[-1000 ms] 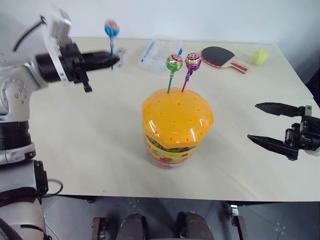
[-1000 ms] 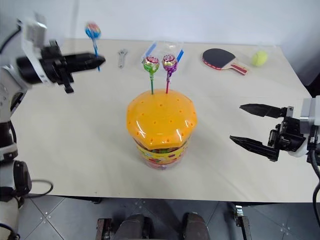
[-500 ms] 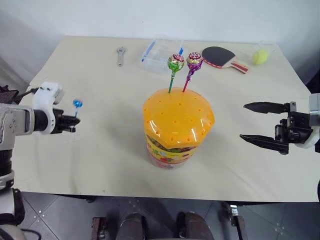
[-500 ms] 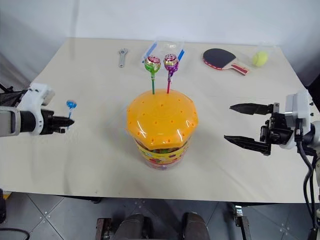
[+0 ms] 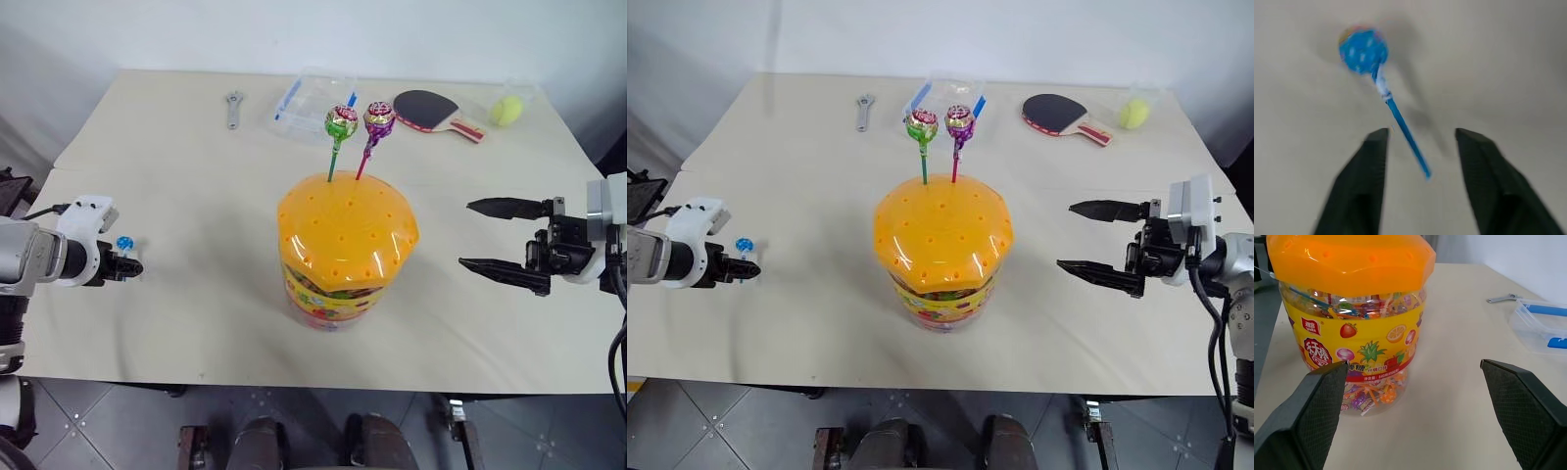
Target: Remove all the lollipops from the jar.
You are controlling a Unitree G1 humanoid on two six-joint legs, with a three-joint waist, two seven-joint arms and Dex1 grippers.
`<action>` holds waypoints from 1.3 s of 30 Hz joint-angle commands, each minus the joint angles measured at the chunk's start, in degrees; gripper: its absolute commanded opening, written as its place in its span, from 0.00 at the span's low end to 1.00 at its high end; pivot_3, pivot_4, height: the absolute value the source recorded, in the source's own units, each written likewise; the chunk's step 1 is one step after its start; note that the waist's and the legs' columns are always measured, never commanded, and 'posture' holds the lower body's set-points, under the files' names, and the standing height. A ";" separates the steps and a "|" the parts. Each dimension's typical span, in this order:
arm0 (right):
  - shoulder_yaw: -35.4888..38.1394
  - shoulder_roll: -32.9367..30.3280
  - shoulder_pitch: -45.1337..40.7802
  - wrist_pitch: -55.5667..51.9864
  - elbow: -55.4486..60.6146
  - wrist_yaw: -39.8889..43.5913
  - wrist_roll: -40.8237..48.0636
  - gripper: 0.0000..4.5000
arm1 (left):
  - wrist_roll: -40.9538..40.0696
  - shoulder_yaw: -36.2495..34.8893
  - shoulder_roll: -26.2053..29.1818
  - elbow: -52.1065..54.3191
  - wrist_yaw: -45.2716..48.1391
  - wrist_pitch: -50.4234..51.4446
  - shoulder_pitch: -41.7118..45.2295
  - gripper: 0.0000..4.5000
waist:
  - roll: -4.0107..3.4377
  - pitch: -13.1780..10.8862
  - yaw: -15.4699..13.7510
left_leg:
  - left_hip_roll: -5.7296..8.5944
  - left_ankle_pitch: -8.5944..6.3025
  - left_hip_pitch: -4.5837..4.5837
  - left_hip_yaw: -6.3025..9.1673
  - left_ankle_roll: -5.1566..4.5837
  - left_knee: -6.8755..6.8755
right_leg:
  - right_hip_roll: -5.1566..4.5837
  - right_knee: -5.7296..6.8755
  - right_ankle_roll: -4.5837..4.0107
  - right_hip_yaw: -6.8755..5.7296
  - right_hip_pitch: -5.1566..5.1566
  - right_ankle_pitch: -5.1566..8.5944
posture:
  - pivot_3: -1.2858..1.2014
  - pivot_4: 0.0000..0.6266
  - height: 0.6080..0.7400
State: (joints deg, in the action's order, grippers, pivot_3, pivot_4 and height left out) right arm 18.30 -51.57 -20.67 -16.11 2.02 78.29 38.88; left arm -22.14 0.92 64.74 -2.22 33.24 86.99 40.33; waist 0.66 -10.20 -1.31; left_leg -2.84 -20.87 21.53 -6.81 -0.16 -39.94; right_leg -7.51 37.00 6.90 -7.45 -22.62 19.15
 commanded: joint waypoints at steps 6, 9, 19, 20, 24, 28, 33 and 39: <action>3.82 -2.24 1.05 1.27 0.55 0.95 0.49 1.00 | -5.54 -0.54 7.28 10.22 12.13 -8.92 6.87 0.99 | 0.00 0.00 -0.42 | 0.02 -0.01 0.01 -0.02 0.01 -0.03 | -0.03 0.01 0.00 0.04 0.00 0.00 | 0.52 0.24 1.00; 4.15 -2.32 0.98 1.65 0.41 0.59 0.31 1.00 | -7.86 -5.32 -0.97 9.97 15.17 -22.21 9.65 0.99 | -0.01 0.00 -0.94 | 0.04 -0.01 0.02 -0.01 0.00 -0.09 | -0.04 0.00 0.01 0.05 0.02 0.00 | 0.52 0.24 1.00; 7.10 -2.07 3.29 1.09 3.61 -1.38 1.66 1.00 | -17.30 -9.08 -28.03 -0.50 38.71 -56.57 13.58 0.99 | 0.00 0.00 -0.31 | 0.03 -0.01 0.04 -0.03 -0.01 -0.14 | -0.03 0.06 0.02 -0.05 0.01 -0.01 | 0.52 0.24 1.00; 7.46 -2.01 3.54 0.95 3.96 -1.56 2.00 1.00 | -17.36 -8.70 -29.07 -1.80 40.52 -57.65 14.28 0.99 | 0.00 0.00 -0.25 | 0.03 -0.01 0.05 -0.02 -0.01 -0.15 | -0.03 0.05 0.02 -0.07 0.01 -0.01 | 0.52 0.24 1.00; 9.81 -1.45 4.62 0.07 5.94 -1.90 4.83 1.00 | -16.72 -6.41 -32.61 -7.66 44.83 -59.29 18.28 0.99 | 0.00 0.00 -0.10 | 0.04 -0.02 0.04 -0.02 -0.02 -0.13 | -0.02 0.04 0.02 -0.08 0.02 -0.01 | 0.52 0.24 1.00; 11.88 -0.94 6.42 -0.65 8.34 -4.33 5.97 1.00 | -13.38 -2.97 -36.70 -15.31 47.57 -62.53 22.50 0.99 | 0.00 0.00 -0.32 | 0.04 -0.03 0.05 0.01 -0.04 -0.17 | -0.03 0.04 0.03 -0.09 0.05 -0.02 | 0.52 0.24 1.00; 14.17 -0.19 10.21 -1.11 11.55 -7.23 6.78 1.00 | -9.53 -1.76 -39.77 -22.08 47.77 -68.49 25.52 0.85 | 0.00 0.00 -0.24 | 0.05 -0.03 0.05 0.05 -0.06 -0.15 | -0.02 0.02 0.04 -0.13 0.06 -0.02 | 0.52 0.24 1.00; 16.69 0.52 14.30 -1.50 14.87 -9.74 7.39 1.00 | -8.50 -1.19 -40.69 -25.32 50.45 -68.57 28.32 0.43 | 0.00 0.00 -0.18 | 0.05 -0.04 0.05 0.05 -0.06 -0.14 | -0.02 0.01 0.04 -0.13 0.06 -0.02 | 0.52 0.24 1.00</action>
State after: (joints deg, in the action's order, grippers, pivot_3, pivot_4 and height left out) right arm 32.42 -51.17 -6.59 -17.64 15.04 69.23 44.75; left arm -30.93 -0.03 24.19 -27.86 82.93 19.18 67.09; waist 0.66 -10.20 -1.49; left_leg -2.79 -20.91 21.58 -6.77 -0.22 -40.08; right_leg -7.54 37.00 6.94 -7.56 -22.56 19.12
